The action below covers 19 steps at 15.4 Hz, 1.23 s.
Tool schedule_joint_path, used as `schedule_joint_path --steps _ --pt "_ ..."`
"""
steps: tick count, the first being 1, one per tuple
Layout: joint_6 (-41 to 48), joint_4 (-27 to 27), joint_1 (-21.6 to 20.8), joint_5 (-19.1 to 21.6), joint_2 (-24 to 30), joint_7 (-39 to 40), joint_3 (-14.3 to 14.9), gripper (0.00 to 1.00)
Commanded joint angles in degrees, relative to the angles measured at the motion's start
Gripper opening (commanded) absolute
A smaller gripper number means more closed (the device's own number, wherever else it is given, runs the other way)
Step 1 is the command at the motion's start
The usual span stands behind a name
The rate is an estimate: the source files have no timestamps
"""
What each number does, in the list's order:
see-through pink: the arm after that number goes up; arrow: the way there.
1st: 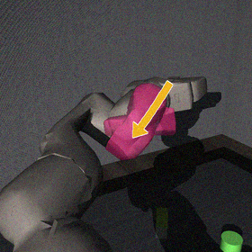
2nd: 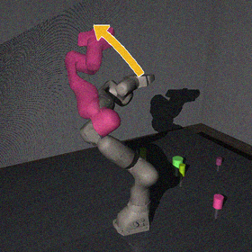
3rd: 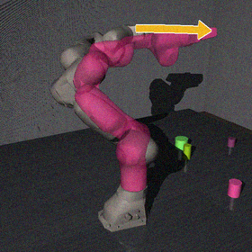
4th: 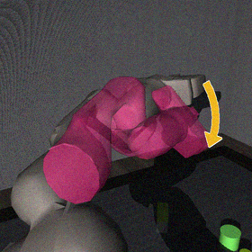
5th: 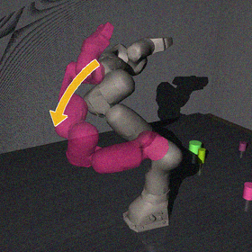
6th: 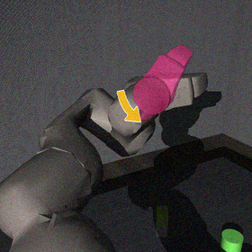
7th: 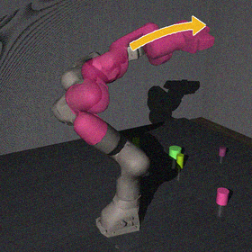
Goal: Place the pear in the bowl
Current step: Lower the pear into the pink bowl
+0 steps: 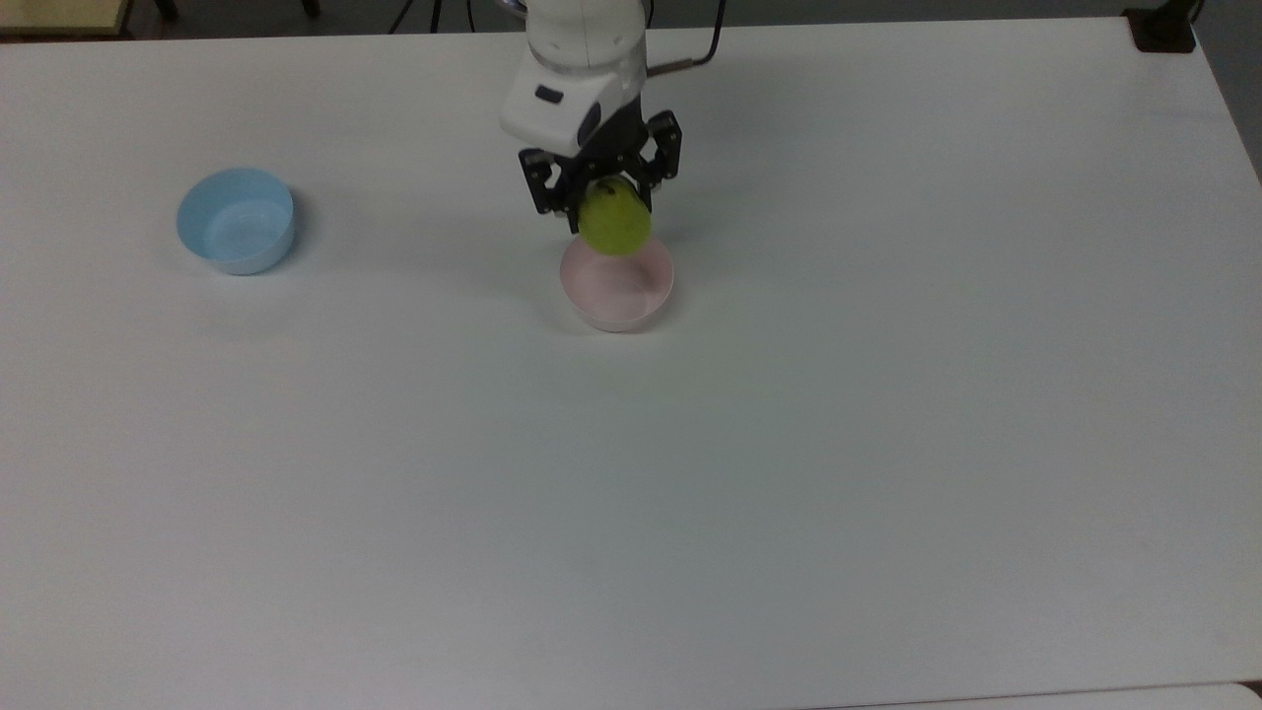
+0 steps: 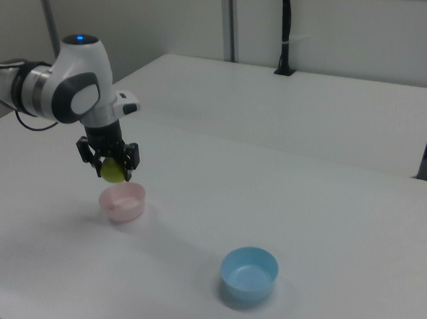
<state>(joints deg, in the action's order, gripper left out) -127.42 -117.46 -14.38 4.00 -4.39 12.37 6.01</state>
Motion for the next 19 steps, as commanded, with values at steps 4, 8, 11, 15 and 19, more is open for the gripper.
schedule_joint_path --steps 4,8,11,15,19 --pt "-7.1 0.0 -1.4 -1.4 -7.5 -1.2 0.5 0.07" --pt "-7.9 0.1 -0.9 -1.9 -8.5 -1.2 0.5 0.21" --pt "-7.5 0.3 -0.3 -1.9 -8.4 -1.3 0.5 1.00" --pt "-2.6 1.9 0.0 -2.0 -6.8 -1.5 0.5 1.00" --pt "10.9 9.7 0.7 -2.0 -4.7 -1.5 0.5 1.00"
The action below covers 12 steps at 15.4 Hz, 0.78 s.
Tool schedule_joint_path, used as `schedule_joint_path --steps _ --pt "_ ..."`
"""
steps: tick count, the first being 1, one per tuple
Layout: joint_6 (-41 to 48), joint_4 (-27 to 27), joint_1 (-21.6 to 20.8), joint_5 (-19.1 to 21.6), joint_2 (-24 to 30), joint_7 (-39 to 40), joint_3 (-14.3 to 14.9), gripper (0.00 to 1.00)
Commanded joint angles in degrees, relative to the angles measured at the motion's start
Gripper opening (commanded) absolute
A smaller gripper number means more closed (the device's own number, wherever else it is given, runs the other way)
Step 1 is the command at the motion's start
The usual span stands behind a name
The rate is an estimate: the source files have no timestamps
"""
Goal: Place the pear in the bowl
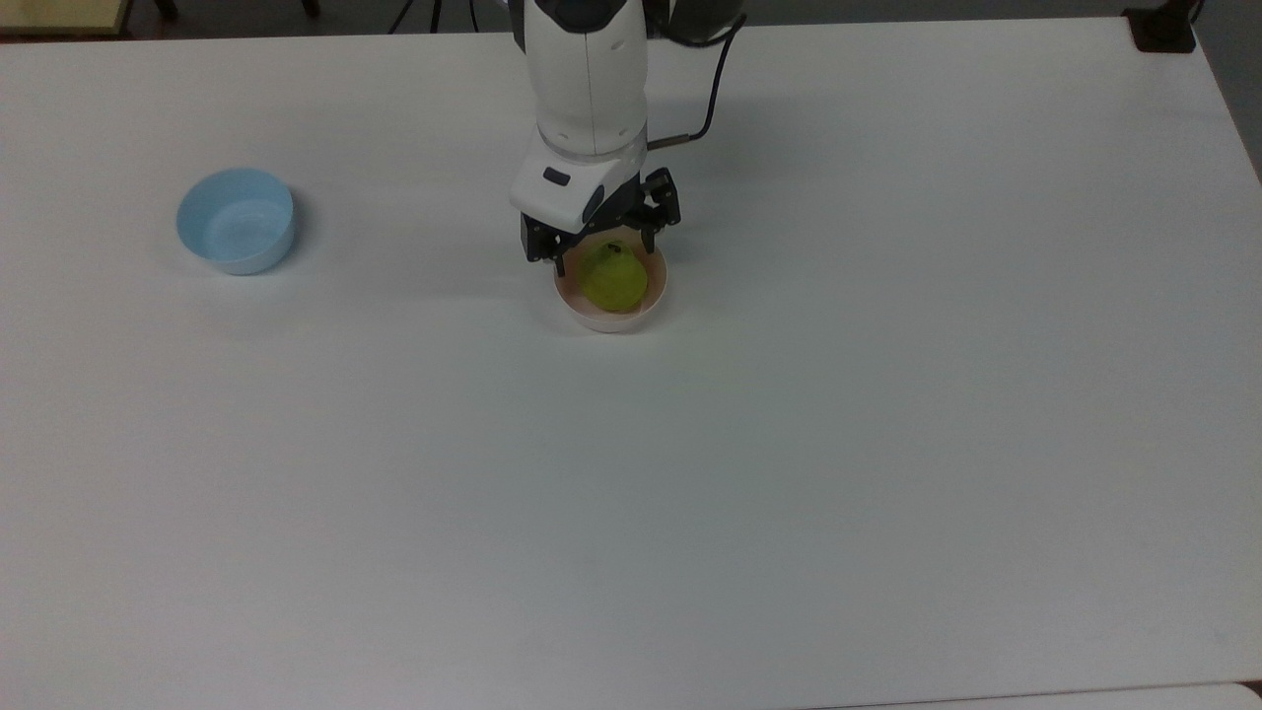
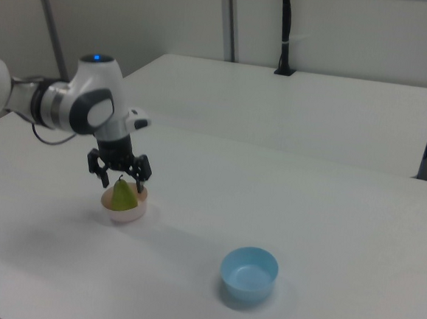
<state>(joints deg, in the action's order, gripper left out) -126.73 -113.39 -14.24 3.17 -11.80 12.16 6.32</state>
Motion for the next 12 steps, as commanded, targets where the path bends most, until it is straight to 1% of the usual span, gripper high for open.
schedule_joint_path --steps 1,3,5,7,12 --pt "13.4 8.2 0.9 -1.1 3.3 -2.0 0.2 1.00" --pt "17.7 12.7 1.9 -1.1 3.9 -5.3 0.2 1.00" --pt "20.5 15.6 2.5 -1.1 5.2 -9.0 0.2 1.00" --pt "21.8 16.0 4.0 -1.1 8.2 -10.1 0.1 1.00" --pt "27.6 16.3 7.8 -0.6 13.5 -10.1 0.1 1.00"
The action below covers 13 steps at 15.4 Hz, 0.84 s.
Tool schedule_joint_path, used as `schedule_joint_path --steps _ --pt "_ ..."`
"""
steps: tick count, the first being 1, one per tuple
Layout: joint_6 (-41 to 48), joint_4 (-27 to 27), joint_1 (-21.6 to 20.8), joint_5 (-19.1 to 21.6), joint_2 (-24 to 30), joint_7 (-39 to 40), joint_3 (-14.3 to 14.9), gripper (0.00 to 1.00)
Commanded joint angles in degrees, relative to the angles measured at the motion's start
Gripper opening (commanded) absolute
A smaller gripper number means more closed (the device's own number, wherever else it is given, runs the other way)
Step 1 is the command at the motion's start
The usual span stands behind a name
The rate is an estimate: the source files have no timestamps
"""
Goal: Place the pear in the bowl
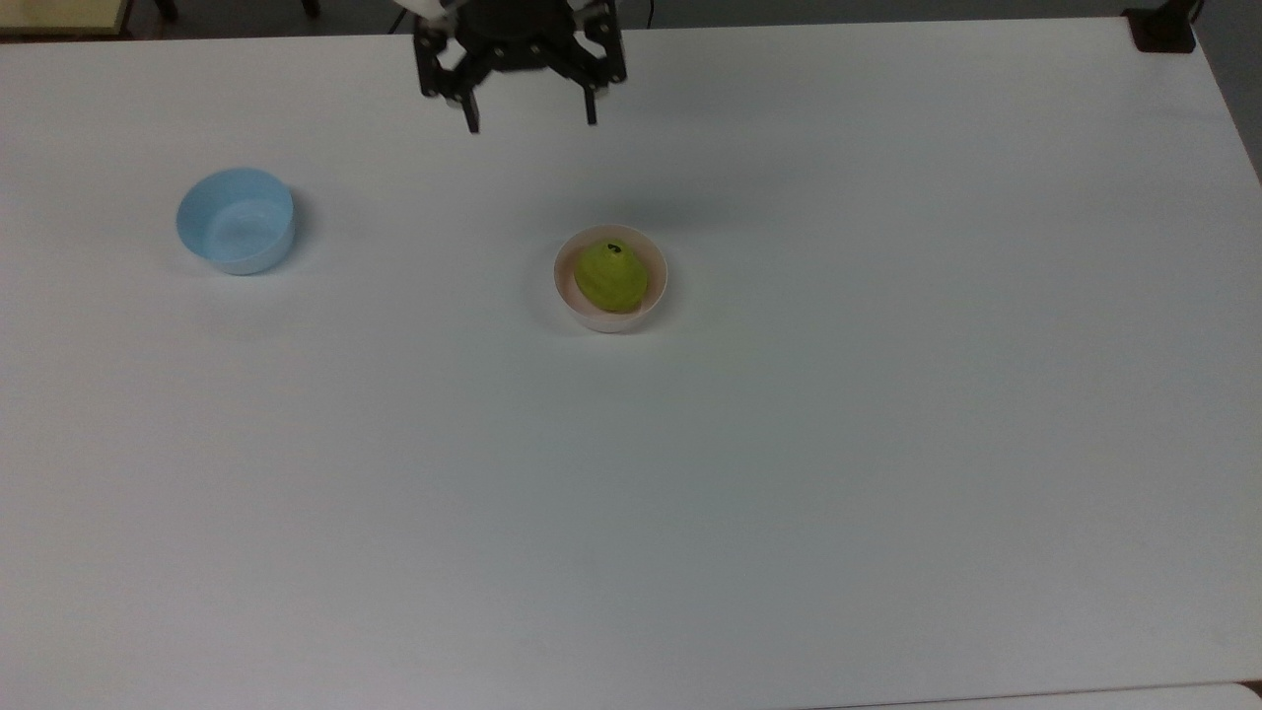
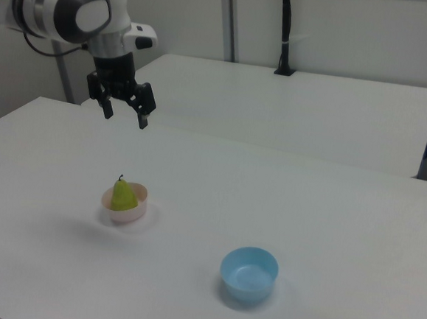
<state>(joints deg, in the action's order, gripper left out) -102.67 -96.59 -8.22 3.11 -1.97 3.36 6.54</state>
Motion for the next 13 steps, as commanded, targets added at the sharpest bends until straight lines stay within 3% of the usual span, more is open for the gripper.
schedule_joint_path --steps 1,3,6,13 --pt "4.1 -0.5 2.8 -0.4 4.3 -1.1 -0.1 1.00" --pt "4.2 -0.5 4.5 -0.5 5.0 -0.1 -1.2 1.00" --pt "4.1 -0.5 10.6 -1.2 4.9 6.1 -7.1 1.00" --pt "4.1 -0.4 10.2 -1.2 4.8 4.0 -7.1 1.00"
